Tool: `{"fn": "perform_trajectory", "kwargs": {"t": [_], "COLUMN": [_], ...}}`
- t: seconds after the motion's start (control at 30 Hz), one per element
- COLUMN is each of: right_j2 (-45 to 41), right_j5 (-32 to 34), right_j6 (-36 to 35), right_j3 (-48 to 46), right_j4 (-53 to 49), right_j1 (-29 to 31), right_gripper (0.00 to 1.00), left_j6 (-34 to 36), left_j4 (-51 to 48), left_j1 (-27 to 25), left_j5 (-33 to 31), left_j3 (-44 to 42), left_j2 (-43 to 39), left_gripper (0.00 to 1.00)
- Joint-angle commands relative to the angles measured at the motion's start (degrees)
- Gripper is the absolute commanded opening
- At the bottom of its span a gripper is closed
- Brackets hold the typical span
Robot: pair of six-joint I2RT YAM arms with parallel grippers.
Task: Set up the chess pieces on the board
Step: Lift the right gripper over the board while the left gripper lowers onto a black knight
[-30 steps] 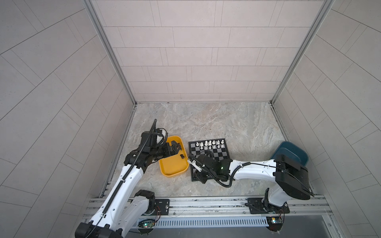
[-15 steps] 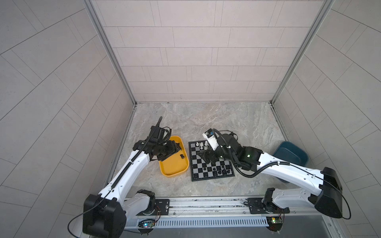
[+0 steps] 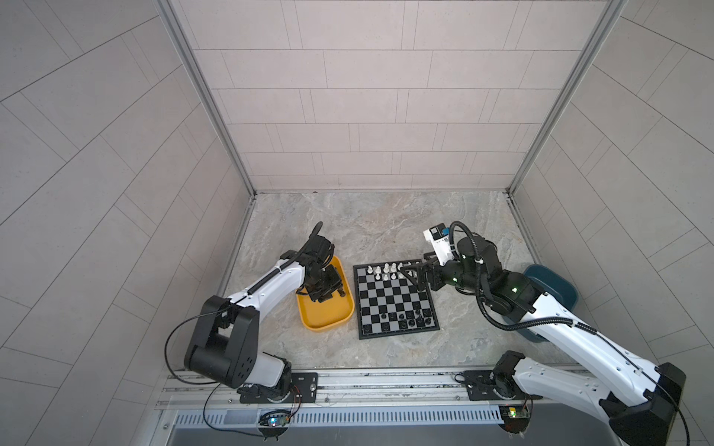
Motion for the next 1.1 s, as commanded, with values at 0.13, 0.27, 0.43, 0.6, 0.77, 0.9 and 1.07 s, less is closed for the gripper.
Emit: {"fn": "perform_trajectory", "kwargs": {"t": [0.13,0.27,0.43,0.6,0.77,0.9,1.07], "right_j2": [-3.0,-3.4,-4.2,-4.7,-5.3,-5.6,-5.9], "right_j5": [-2.8,-3.4,-3.6,-4.2,-4.4,-4.6,-4.6], "right_j6": [0.7,0.9,1.2,1.5,2.0,2.4,2.7], "right_j3": [-1.2,-1.6,-2.2,-2.7,-3.5,-4.0,-4.4], "right_j4": [-2.1,-2.1,-2.1,-2.1,-1.9,-1.5,-1.4], "right_j1": [-3.4,-4.4,-5.4,-6.5,-7.4,-7.7,-8.1], "right_gripper": [0.99,0.99,0.99,0.99,0.99,0.99,0.98], "left_j6": [-4.7,-5.1,-5.0,-3.5,-1.0,1.8,5.8], "left_j4": [3.0,4.0,4.5,3.3,1.6,0.9,0.1], "left_j1": [-0.6,-0.7,-1.3,-1.5,-1.6,-1.5,-1.6], "left_j5": [-1.9,-1.5,-1.8,-3.8,-4.8,-4.7,-4.7], "left_j3": [-0.6,-0.8,-0.6,-0.3,0.1,0.6,1.4], "left_j2": [3.2,5.6,8.5,10.8,11.8,12.0,12.9], "left_gripper": [0.41,0.41,0.39,0.36,0.33,0.33,0.33]}}
